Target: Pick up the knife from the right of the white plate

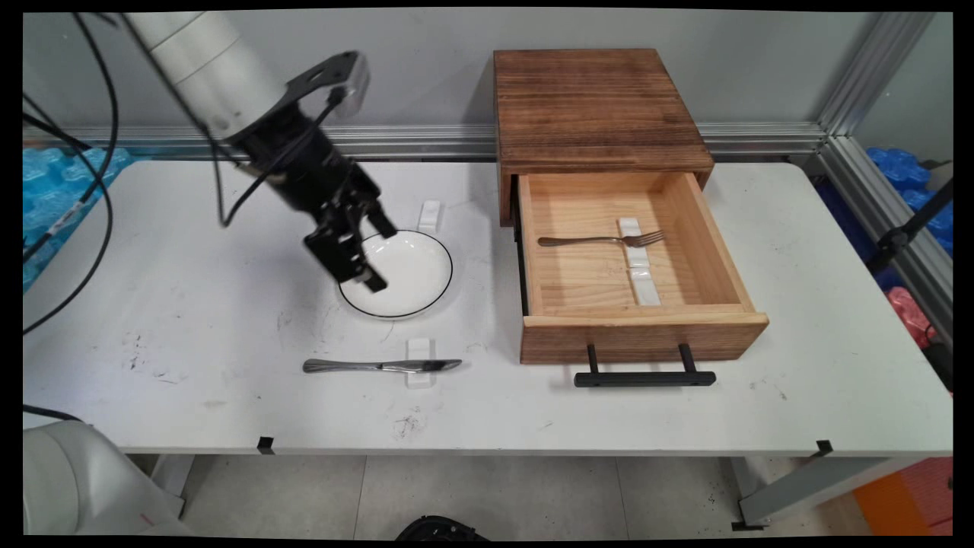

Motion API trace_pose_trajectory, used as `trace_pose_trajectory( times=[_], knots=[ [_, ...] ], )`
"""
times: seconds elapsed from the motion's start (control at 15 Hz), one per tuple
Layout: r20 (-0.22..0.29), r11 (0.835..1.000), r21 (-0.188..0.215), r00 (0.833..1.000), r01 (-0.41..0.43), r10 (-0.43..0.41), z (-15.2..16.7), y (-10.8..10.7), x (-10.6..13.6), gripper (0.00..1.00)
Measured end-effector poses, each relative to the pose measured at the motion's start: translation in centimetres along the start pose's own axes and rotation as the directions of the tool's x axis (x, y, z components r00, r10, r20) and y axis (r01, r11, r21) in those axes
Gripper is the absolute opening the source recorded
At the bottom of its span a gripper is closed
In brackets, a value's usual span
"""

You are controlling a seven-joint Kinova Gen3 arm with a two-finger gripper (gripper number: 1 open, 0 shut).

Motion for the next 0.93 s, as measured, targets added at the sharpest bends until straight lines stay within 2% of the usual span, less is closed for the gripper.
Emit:
trace_pose_trajectory(
  times=[0.4,0.93],
  knots=[
    [0.03,1.0,-0.016,0.999,-0.018,0.018,1.7,2.5,-4.2,1.0],
    [0.071,0.999,0.016,0.997,-0.027,0.026,5.1,4.3,-7.1,1.0]
  ],
)
